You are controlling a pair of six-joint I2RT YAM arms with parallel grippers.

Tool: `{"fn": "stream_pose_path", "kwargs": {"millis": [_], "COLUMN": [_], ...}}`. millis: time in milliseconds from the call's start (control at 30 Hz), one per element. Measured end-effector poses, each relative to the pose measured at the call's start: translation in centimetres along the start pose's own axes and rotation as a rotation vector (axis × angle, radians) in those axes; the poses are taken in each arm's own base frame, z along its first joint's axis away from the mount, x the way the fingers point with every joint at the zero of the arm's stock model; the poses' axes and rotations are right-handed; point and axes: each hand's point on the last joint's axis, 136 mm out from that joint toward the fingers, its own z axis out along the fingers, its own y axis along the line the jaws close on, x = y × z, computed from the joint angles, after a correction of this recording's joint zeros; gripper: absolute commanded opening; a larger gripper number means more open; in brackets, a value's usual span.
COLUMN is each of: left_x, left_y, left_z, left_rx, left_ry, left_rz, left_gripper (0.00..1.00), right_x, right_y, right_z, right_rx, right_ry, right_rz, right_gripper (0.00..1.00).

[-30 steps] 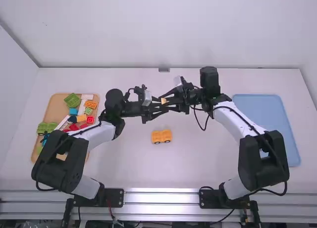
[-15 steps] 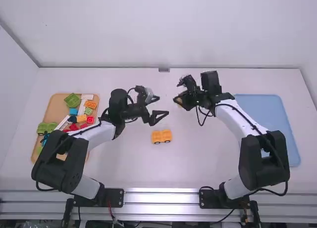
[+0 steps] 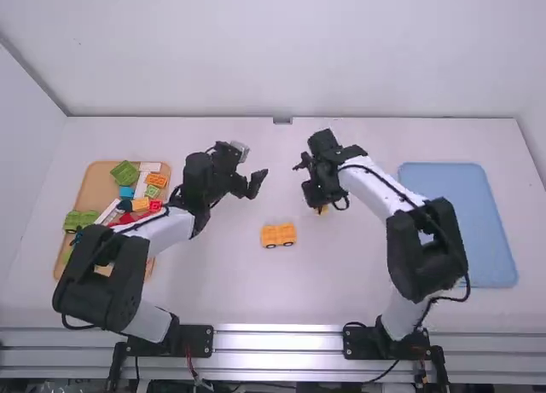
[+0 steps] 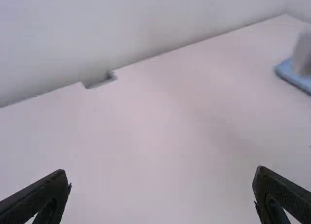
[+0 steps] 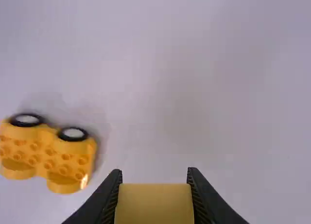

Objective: Assemble lego blocks to make yellow taxi

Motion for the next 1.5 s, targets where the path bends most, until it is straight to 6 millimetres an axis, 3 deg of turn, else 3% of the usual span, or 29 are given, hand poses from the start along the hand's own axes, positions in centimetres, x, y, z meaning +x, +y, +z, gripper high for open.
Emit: {"fn": "stream_pose_path", "kwargs": {"millis": [133, 200, 433, 600, 667, 700, 867, 1067, 1500], "left_x": [-0.3, -0.2, 0.4, 0.4, 0.2, 0.2, 0.5, 1.0, 1.0], "left_y": [1.3, 1.5, 1.4, 1.4, 1.4, 1.4, 1.4, 1.3, 1.4], "left_z": [-0.3, -0.3, -0.3, -0.3, -0.3, -0.3, -0.3, -0.3, -0.3], "left_rx": [-0.04, -0.047, -0.044, -0.043, -0.044, -0.044, -0.043, -0.043, -0.049], "left_ry": [-0.015, -0.012, 0.012, 0.013, 0.006, 0.006, 0.018, 0.038, 0.038], "left_rz": [-0.018, -0.031, -0.043, -0.046, -0.044, -0.044, -0.032, -0.028, -0.024], "left_gripper": [0.99, 0.99, 0.99, 0.99, 0.99, 0.99, 0.99, 0.99, 0.99], "right_x": [1.3, 1.5, 1.7, 2.9, 3.5, 3.5, 3.7, 4.6, 5.0], "right_y": [-0.5, -0.6, -0.7, -1.2, -1.7, -1.7, -3.6, -4.7, -4.4], "right_z": [2.2, 2.8, 3.8, 4.0, 3.9, 3.9, 3.7, 4.1, 4.3], "right_rx": [0.021, 0.027, 0.043, 0.076, 0.099, 0.099, 0.126, 0.175, 0.206], "right_ry": [0.083, 0.099, 0.11, 0.142, 0.159, 0.159, 0.153, 0.144, 0.134], "right_rz": [0.123, 0.179, 0.386, 0.692, 0.848, 0.848, 1.191, 1.507, 1.661], "right_gripper": [0.07, 0.01, 0.0, 0.0, 0.08, 0.08, 0.0, 0.0, 0.0]}}
